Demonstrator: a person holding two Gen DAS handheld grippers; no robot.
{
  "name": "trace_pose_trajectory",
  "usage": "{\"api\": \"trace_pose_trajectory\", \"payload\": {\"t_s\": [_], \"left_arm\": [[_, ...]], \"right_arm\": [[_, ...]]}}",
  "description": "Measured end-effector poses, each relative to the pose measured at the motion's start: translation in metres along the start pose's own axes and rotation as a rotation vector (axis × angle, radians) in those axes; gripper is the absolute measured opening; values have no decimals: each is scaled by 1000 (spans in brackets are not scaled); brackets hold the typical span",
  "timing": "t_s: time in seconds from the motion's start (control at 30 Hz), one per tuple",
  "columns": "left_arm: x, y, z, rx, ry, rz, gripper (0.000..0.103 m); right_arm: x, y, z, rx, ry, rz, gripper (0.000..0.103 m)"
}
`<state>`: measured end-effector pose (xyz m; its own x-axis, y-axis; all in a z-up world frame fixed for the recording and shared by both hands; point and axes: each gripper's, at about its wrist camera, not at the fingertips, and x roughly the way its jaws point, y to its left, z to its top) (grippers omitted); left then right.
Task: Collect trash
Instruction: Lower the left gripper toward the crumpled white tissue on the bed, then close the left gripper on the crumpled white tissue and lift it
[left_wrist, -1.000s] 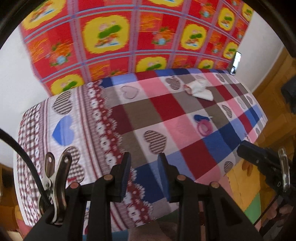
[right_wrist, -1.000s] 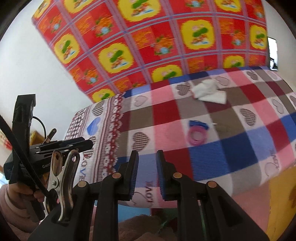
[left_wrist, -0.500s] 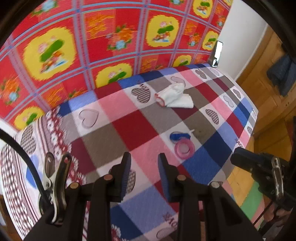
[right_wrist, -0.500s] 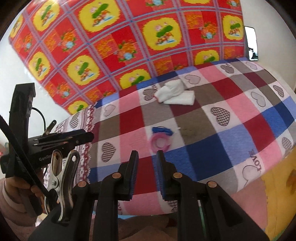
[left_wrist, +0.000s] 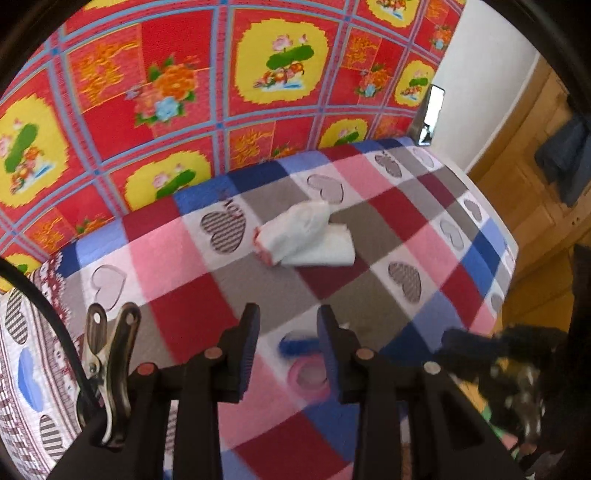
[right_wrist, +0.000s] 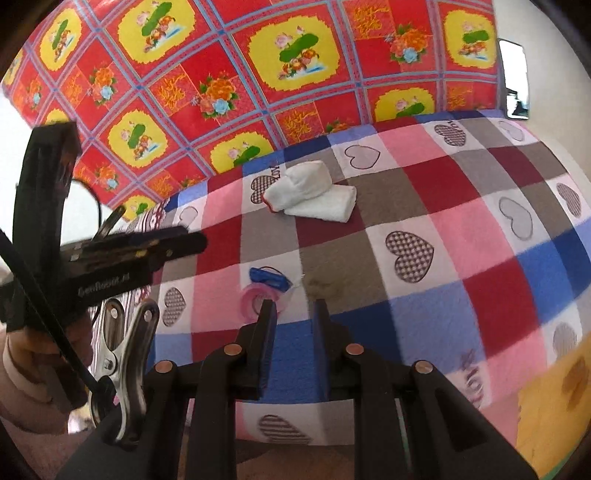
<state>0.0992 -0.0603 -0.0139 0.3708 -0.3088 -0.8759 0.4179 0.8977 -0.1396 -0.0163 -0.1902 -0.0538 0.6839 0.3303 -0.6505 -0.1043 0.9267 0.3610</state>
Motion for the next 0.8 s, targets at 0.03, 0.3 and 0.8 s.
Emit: {"api": "trace_pose_trajectory", "payload": {"t_s": [0.03, 0.3, 0.8], "left_arm": [[6, -4, 5, -5, 0, 6, 33], [52, -24, 35, -34, 47, 81, 33], [95, -40, 61, 54, 88, 143, 37]], "right_arm": [[2, -5, 2, -16, 9, 6, 21], [15, -52, 16, -42, 48, 59, 21], [26, -99, 27, -7, 86, 105, 21]]}}
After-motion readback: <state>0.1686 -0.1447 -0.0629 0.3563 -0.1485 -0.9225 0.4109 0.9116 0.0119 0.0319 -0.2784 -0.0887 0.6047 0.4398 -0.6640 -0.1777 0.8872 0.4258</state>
